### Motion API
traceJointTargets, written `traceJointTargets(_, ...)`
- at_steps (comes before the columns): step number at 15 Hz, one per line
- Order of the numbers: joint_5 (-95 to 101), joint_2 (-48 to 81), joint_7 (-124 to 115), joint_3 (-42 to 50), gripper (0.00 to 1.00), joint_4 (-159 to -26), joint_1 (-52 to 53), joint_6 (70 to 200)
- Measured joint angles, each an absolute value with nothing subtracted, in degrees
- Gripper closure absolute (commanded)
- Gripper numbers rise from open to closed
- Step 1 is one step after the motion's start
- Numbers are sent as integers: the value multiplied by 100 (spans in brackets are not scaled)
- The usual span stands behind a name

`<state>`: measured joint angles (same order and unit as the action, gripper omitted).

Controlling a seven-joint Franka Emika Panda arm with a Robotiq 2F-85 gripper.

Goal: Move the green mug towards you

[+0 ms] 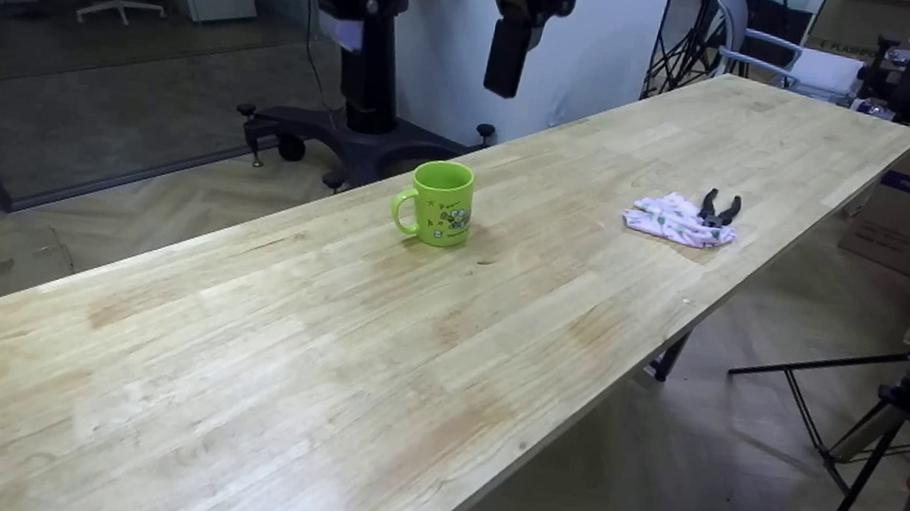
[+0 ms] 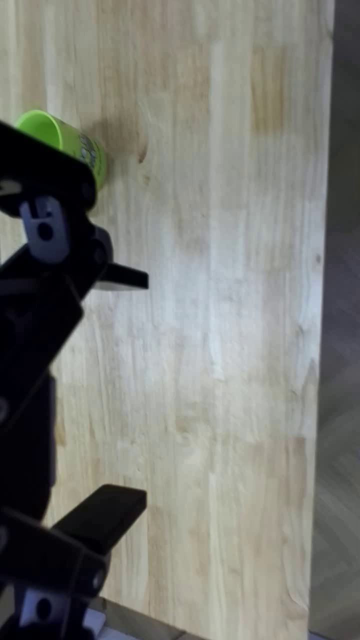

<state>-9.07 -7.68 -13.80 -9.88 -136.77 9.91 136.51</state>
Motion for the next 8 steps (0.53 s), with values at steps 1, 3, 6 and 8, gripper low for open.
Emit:
traceJointTargets(1,-454,-666,-1571,-981,0,-13668,874,13897)
traceJointTargets(3,568,-415,-2020,-938,0,-13598,532,14262)
traceJointTargets(6,1123,-172,-2209,-804,0,-13507,292,14397)
traceJointTargets(8,1111,-184,-2209,-831,0,-13511,366,14397)
